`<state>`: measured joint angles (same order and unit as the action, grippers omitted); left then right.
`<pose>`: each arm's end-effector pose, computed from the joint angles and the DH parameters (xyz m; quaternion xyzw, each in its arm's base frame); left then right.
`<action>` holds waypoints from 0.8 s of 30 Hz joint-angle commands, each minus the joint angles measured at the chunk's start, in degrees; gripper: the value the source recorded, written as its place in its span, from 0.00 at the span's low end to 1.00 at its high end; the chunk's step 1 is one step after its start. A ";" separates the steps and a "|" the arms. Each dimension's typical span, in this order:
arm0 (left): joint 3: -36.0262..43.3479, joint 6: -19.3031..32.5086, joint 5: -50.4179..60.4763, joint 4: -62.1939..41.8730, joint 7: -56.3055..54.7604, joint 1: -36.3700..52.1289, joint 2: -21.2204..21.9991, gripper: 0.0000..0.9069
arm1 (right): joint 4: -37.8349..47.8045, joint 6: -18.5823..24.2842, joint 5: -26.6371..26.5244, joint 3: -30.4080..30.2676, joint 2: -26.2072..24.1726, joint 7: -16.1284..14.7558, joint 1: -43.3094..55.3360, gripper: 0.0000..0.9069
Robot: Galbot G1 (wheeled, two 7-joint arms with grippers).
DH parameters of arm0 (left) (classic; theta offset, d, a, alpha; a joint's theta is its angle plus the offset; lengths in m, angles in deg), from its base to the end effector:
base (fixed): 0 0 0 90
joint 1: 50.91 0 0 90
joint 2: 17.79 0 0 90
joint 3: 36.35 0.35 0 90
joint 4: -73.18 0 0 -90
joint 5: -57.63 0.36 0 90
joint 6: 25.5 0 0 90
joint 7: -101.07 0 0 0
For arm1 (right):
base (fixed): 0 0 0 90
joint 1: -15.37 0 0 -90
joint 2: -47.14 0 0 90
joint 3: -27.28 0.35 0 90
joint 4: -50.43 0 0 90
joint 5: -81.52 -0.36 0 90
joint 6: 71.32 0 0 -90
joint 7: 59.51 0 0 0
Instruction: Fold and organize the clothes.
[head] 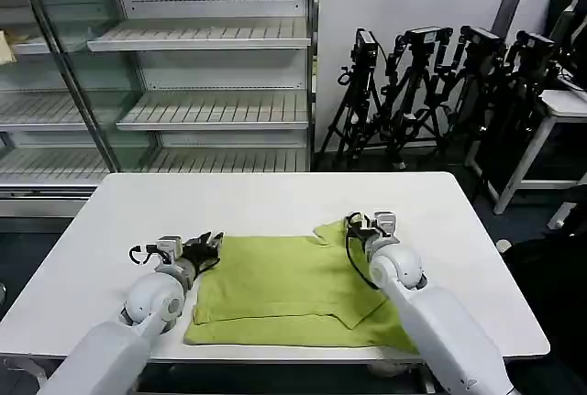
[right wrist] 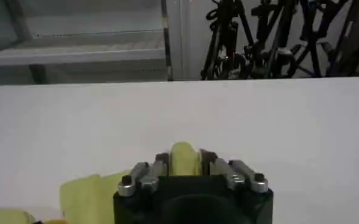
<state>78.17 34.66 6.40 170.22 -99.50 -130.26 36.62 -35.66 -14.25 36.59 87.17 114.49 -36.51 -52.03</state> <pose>0.3814 0.0574 -0.2692 -0.0630 -0.9607 0.0213 0.2695 0.4463 0.0220 -0.2638 0.0671 -0.9620 -0.0129 0.2643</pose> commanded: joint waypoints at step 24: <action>-7.49 4.81 -3.10 10.38 2.06 -6.38 -2.68 0.04 | -15.49 4.27 3.07 5.34 -3.30 -2.48 -5.32 0.00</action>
<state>73.32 38.76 3.57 176.41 -97.62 -134.47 34.43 -45.63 -10.87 38.48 90.96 111.98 -38.56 -55.82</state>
